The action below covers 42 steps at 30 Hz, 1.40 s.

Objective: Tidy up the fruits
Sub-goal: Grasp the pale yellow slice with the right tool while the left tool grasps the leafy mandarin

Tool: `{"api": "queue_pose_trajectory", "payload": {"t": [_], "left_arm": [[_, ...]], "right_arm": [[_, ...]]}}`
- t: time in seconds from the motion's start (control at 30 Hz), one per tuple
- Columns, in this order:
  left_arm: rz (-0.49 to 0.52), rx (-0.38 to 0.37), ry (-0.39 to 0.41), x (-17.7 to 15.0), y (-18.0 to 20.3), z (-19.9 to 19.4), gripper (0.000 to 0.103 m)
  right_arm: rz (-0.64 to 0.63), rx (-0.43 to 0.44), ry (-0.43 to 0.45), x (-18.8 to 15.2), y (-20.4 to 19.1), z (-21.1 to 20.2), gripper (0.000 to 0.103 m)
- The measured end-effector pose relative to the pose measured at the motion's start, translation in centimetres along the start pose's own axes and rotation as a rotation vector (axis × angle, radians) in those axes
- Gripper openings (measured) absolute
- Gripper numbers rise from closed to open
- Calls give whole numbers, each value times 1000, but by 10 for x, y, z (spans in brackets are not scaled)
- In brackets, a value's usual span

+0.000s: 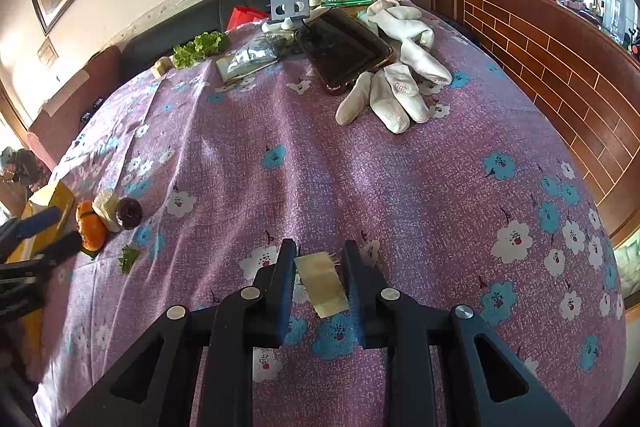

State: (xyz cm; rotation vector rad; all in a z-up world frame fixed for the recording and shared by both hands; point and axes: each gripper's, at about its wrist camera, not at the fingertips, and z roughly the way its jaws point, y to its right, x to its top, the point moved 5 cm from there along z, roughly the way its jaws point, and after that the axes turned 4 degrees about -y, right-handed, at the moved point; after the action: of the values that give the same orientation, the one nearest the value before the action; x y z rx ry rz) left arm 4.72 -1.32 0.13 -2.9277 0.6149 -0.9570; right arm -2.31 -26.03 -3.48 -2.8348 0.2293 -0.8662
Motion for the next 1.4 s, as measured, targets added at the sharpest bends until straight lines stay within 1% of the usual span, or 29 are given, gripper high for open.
{"api": "queue_pose_trajectory", "payload": {"t": [0.07,0.1,0.13,0.17,0.2,0.23,0.27,0.37,0.47,0.5,0.53,0.57,0.6,0.7,0.77,0.8,0.83,0.87,0.9,0.93,1.0,1.03,1.13,1.27,1.3,1.33,1.37,1.4], "left_arm": [[-12,-10,-12,0,-3,8,73],[-16,-12,-23,0,-4,12,71],[-14,-3,-27,-1,-4,15,66],[0,20,-14,-1,-3,14,60],[18,42,-8,-1,-1,13,44],[29,45,-7,-2,1,11,29],[28,32,-24,-3,2,12,30],[26,50,-18,-5,3,8,30],[-18,27,-11,-9,-3,0,29],[-38,16,-7,-11,-6,-4,25],[-52,12,-3,-13,-8,-8,13],[-69,10,3,-15,-12,-15,6],[-89,1,10,-18,-16,-22,2],[-157,-43,29,-28,-30,-40,2],[-192,-75,24,-33,-38,-46,2],[-207,-92,22,-34,-42,-48,6],[-220,-98,18,-35,-45,-48,19],[-222,-90,18,-35,-47,-48,30],[-215,-72,28,-34,-47,-48,54],[-205,-59,43,-34,-46,-49,70],[-181,-59,66,-33,-40,-47,74],[-167,-55,54,-34,-37,-44,76],[-108,-24,-8,-42,-25,-29,77],[-57,-9,-29,-53,-9,-18,76],[-54,-5,-30,-54,-7,-16,66],[-53,-6,-36,-55,-6,-14,33],[-55,-6,-47,-56,-5,-11,36],[-63,-6,-44,-57,-6,-12,35]], "right_arm": [[-2,2,5,0,-1,-1,25],[-5,1,7,0,-2,-1,25],[-8,-2,9,1,-3,-1,25],[-11,-5,11,1,-4,-2,25],[-12,-5,13,1,-4,-2,25],[-12,-6,14,1,-4,-2,25],[-11,-8,14,1,-3,-2,25],[-7,-13,11,0,-3,-2,25],[-3,-8,24,1,-3,-4,25],[1,-3,39,2,-3,-7,25],[3,-1,51,3,-2,-9,25],[7,4,66,4,-1,-12,25],[11,17,77,5,-1,-14,25],[13,58,108,8,-3,-21,25],[7,53,119,8,-6,-21,25],[10,55,118,7,-6,-20,25],[12,56,113,7,-6,-18,25],[14,53,110,7,-6,-18,25],[19,50,108,7,-5,-17,25],[24,48,107,7,-4,-17,25],[30,45,112,7,-3,-18,25],[30,45,114,7,-2,-19,25],[30,39,104,6,-1,-16,25],[25,44,98,7,-2,-14,25],[24,46,98,7,-2,-14,25],[22,46,97,6,-2,-14,25],[20,45,96,6,-2,-14,25],[19,45,95,6,-3,-14,25]]}}
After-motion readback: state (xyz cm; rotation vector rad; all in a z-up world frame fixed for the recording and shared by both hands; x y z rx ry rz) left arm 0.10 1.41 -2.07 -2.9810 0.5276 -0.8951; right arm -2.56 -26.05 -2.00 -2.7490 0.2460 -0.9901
